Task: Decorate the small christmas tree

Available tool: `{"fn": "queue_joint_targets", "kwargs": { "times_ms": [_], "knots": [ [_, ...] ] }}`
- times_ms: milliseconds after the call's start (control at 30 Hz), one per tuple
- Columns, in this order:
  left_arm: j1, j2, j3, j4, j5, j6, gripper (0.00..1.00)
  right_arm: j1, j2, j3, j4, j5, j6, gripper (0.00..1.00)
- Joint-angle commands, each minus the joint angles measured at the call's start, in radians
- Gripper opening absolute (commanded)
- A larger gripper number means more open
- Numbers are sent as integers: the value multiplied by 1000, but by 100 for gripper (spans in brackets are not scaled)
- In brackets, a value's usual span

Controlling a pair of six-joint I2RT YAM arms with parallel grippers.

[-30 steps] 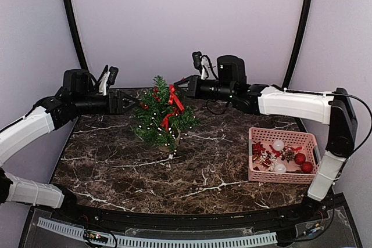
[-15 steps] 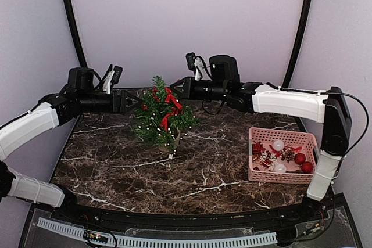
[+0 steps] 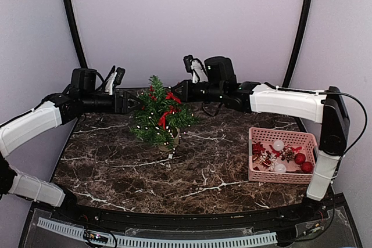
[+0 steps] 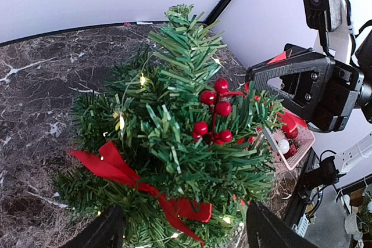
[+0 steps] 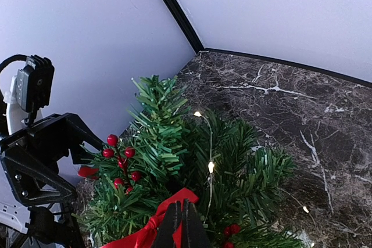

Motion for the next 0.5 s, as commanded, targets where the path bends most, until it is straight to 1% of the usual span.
{"fn": "queue_joint_targets", "kwargs": {
  "times_ms": [0, 100, 467],
  "knots": [
    [5, 1, 28, 19, 18, 15, 74, 13, 14, 21, -7, 17, -30, 0],
    [6, 1, 29, 19, 19, 14, 74, 12, -2, 9, -3, 22, -31, 1],
    [6, -21, 22, 17, 11, 17, 74, 13, -72, -34, 11, 40, -33, 26]
  ]
}}
